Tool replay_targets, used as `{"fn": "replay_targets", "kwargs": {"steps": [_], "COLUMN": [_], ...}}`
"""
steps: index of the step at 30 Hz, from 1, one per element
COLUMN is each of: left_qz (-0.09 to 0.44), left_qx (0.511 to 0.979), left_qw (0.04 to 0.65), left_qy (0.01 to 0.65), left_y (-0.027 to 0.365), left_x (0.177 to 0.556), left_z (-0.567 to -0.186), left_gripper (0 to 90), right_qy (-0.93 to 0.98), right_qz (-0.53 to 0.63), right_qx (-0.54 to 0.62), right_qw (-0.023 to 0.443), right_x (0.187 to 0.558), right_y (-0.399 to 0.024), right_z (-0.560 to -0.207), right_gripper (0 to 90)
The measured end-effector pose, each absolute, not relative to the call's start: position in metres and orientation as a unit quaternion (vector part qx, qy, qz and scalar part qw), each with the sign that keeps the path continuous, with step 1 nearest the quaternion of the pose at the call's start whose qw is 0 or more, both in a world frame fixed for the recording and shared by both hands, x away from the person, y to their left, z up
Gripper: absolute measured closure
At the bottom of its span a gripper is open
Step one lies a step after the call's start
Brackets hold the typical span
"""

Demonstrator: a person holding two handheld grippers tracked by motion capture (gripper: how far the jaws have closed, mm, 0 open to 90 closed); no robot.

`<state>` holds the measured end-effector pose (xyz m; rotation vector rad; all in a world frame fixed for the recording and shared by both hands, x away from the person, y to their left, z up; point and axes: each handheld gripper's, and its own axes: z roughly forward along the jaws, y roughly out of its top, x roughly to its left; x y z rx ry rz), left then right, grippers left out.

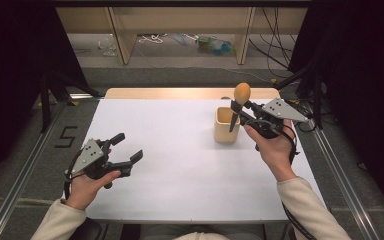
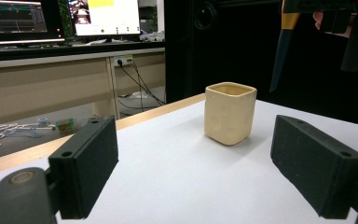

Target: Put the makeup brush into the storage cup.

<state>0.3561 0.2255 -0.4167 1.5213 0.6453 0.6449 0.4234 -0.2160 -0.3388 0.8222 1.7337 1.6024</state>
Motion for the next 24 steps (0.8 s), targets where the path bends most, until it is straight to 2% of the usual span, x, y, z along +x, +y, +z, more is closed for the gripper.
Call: {"fn": "replay_targets", "kwargs": {"steps": [24], "left_qz": [0.281], "left_qx": [0.665], "left_qw": [0.632], "left_qy": [0.283], "left_y": [0.225], "left_x": [0.356], "left_z": [-0.417], "left_gripper": [14.6], "right_qy": [0.653], "right_qz": [0.603], "right_qx": [0.323], "right_qw": [0.323], "right_x": [0.441], "right_y": [-0.212], "right_z": [-0.337], "right_gripper": [66.8]}}
